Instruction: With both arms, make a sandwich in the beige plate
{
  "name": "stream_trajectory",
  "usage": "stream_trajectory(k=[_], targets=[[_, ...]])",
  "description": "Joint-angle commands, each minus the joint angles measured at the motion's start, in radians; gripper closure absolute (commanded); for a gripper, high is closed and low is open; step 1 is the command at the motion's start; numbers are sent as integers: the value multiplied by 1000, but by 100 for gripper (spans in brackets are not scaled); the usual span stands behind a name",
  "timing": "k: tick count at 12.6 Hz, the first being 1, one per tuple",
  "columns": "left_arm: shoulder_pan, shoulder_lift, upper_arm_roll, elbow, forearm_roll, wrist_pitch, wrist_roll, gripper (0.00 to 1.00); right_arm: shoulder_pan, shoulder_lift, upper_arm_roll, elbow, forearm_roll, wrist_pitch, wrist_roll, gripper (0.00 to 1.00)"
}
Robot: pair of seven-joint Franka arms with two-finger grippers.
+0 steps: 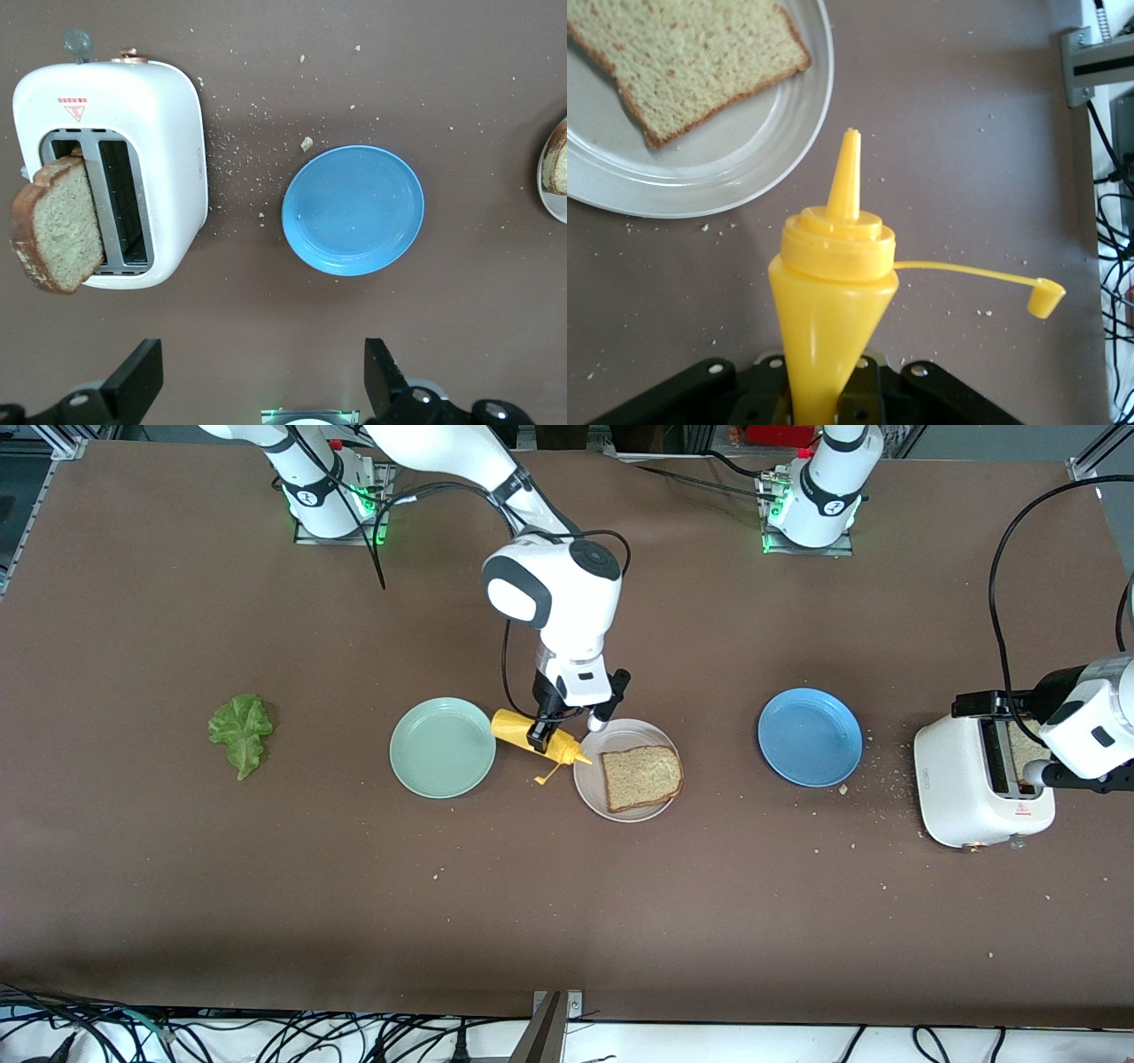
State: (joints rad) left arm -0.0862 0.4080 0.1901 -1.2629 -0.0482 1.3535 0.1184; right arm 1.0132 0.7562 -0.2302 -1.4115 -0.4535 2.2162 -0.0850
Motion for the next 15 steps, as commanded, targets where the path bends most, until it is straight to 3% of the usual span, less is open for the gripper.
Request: stream_trajectory(k=[1,8,12,13,15], targets=[[-4,3,-3,16,31,-8,-13,0,57,80,-20,69,-63,-36,4,100],[-4,3,-3,16,33,-8,-13,0,111,184,-35,126,-94,-38,40,100],[-3,2,-3,16,36,-8,-11,0,111,145,-63,141,-82,-72,-7,100],[3,2,-3,11,36,-8,-9,0,93,125,-66,141,-64,-72,-66,100],[17,-18,0,-36,36,16,-8,0,32,43,-61,140,62,-73,-235,100]])
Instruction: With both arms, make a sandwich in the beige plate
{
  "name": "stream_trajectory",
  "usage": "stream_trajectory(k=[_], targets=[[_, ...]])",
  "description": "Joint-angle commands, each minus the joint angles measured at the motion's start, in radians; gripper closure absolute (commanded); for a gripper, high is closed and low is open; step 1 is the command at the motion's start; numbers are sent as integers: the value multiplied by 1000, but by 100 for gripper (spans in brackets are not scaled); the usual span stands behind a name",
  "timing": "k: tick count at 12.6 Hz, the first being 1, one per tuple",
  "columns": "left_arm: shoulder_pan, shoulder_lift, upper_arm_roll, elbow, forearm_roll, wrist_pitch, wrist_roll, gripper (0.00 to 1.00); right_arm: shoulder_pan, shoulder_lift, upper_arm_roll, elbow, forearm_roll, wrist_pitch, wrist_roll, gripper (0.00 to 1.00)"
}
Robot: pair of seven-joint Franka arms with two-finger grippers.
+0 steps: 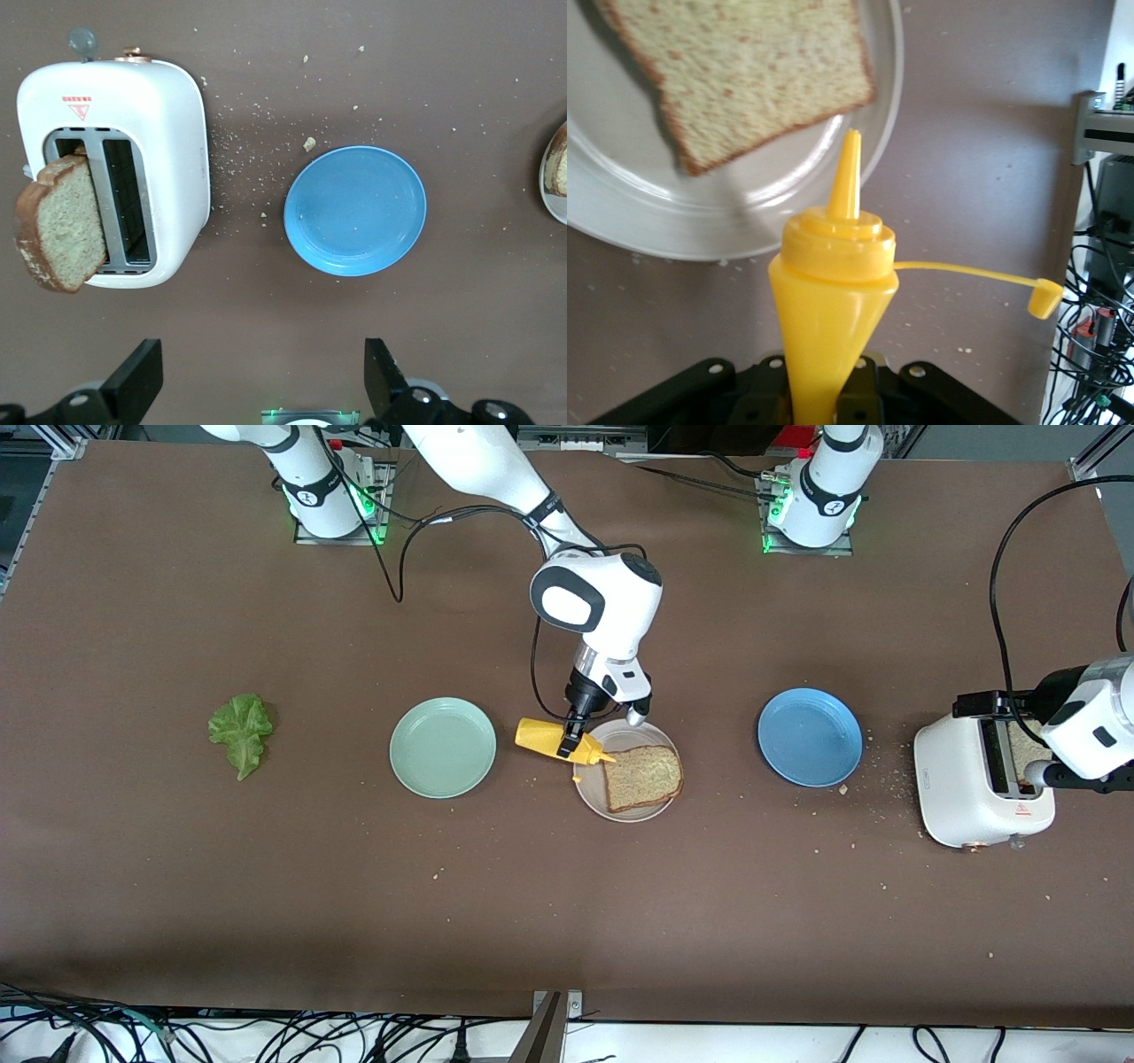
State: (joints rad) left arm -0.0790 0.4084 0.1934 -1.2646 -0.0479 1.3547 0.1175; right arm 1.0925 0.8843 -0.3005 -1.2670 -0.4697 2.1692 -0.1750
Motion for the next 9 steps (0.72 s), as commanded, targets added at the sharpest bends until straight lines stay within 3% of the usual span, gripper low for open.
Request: stream_trajectory(k=[1,5,9], targets=[[15,-51,0,-71,45,61,-6,0,-66,-132,3,-15,138,-38,-214,100],[21,-268,0,-430,95,312,-4,0,-192,-306,-5,-28,348,-175,-504,100],[74,-319,-3,-532,97,434,8,0,-374,-438,-6,-77,570,-255,-804,100]])
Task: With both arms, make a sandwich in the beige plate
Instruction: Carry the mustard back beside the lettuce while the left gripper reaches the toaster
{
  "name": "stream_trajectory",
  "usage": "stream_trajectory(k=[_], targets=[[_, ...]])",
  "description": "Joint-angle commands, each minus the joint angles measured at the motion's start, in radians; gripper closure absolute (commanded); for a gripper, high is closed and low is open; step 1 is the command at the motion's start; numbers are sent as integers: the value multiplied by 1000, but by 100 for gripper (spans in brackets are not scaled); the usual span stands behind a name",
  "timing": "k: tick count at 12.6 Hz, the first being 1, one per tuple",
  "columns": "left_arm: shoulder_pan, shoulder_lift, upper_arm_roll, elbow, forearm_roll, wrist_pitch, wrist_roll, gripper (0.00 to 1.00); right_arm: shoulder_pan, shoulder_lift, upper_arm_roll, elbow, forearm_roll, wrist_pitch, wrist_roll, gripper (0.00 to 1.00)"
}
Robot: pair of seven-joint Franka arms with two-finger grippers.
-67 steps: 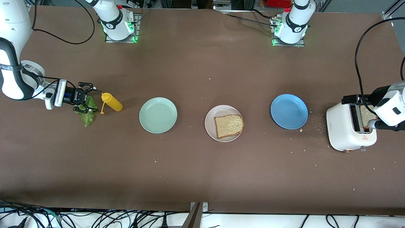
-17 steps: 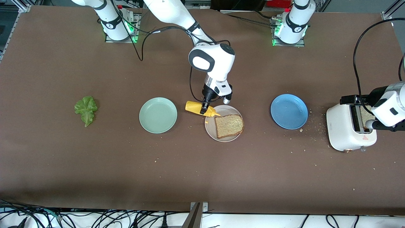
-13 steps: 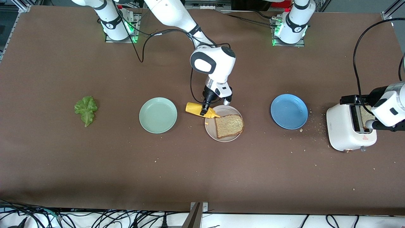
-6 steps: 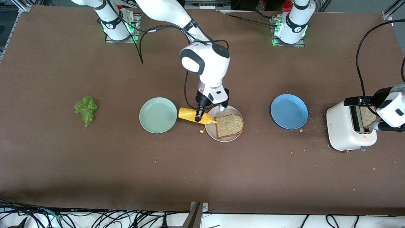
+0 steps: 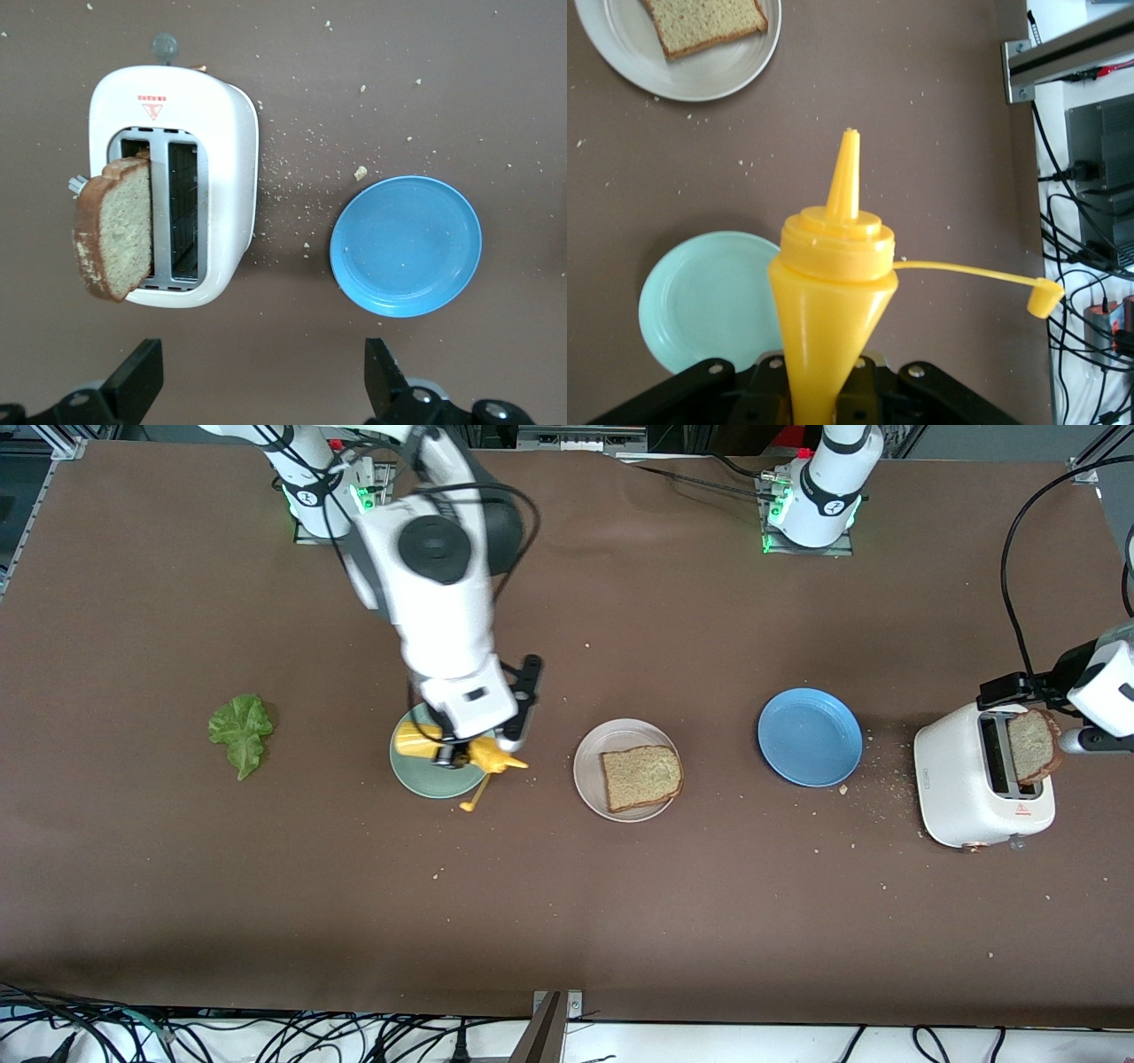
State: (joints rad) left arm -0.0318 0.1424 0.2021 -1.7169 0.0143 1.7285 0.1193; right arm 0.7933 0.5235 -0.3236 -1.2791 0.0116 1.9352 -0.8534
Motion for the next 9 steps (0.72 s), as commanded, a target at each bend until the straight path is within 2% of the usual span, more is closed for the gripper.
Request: stream_trajectory(k=[1,4,6,9], targets=[[53,-53,-12,-84,35,84,10,0,-127,-94,17,-66,162,-44,-206,100],[124,-38,-13,-92,35,152,167,0,-291,-120,15,-74,393,-142,-414,100],[133,-8,-12,-82,33,177,192,0,-379,-123,9,-100,525,-173,-554,100],[151,28,-12,-78,33,218,192,0,-431,-151,-52,-239,765,-179,-760,100]])
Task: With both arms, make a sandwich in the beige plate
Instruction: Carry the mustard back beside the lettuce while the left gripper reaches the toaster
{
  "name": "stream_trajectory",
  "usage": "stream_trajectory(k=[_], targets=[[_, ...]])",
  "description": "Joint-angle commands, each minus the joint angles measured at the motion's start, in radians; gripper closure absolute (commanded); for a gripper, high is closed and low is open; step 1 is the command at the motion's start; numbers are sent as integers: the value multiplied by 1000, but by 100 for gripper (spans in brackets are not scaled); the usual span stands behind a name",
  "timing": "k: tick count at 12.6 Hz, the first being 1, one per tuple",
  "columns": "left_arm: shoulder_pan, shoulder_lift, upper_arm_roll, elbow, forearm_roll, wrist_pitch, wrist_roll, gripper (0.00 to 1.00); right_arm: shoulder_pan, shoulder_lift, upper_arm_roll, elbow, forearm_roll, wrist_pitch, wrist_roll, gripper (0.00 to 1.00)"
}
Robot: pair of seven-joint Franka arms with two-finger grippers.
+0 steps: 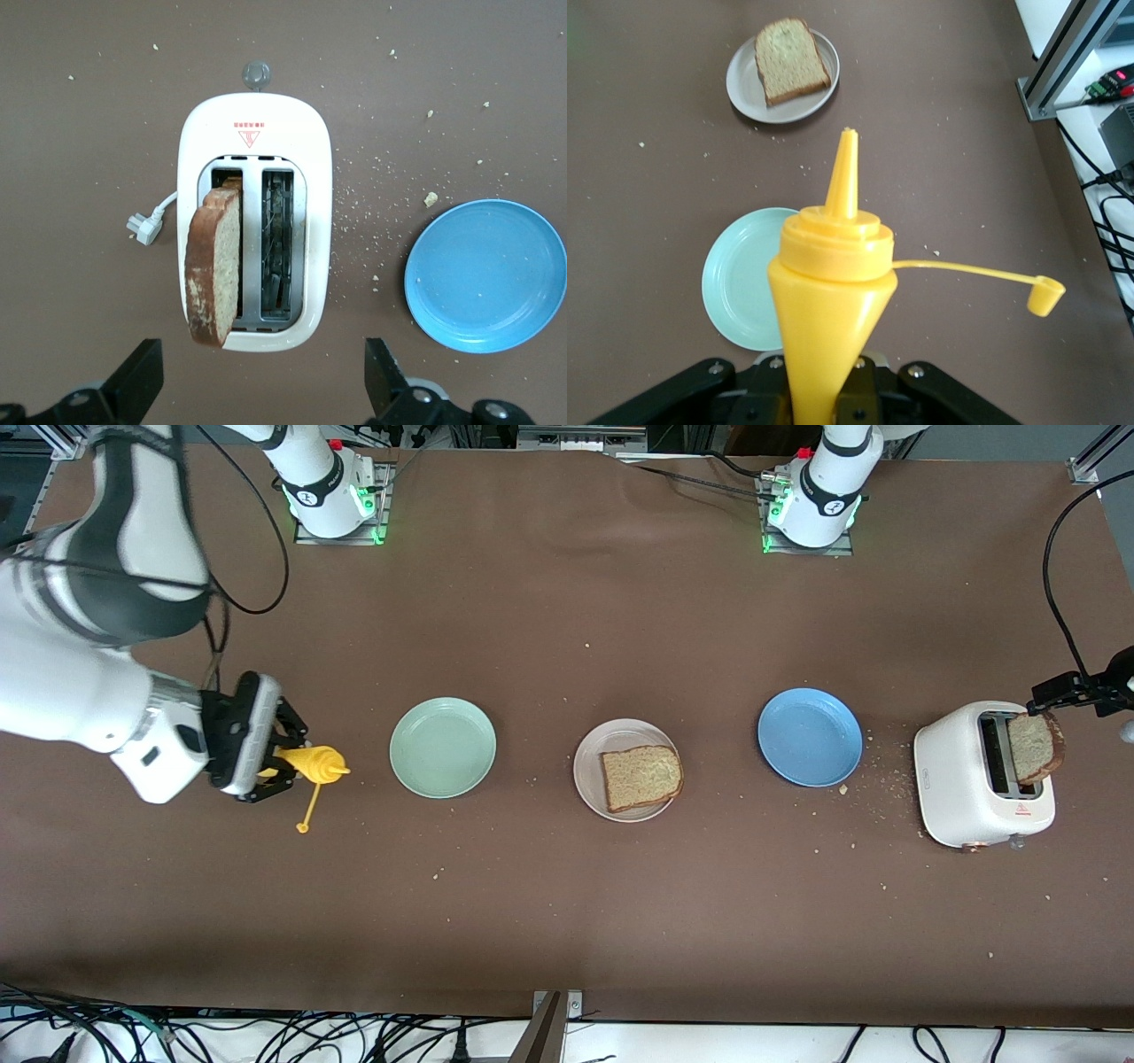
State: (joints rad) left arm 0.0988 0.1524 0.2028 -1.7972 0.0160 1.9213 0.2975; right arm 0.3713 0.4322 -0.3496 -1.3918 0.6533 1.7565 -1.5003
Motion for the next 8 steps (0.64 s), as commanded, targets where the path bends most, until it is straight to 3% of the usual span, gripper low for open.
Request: stream_trajectory(k=[1,5,8], targets=[[25,21,-13,4,32,28,15,0,-9,-75,-63,-198,216,0,-186,100],[33,38,-13,7,33,33,29,0,-15,-90,-169,-455,501,-49,-513,100],[42,101,-13,9,33,106,34,0,-75,-49,-178,-579,613,-107,-765,100]])
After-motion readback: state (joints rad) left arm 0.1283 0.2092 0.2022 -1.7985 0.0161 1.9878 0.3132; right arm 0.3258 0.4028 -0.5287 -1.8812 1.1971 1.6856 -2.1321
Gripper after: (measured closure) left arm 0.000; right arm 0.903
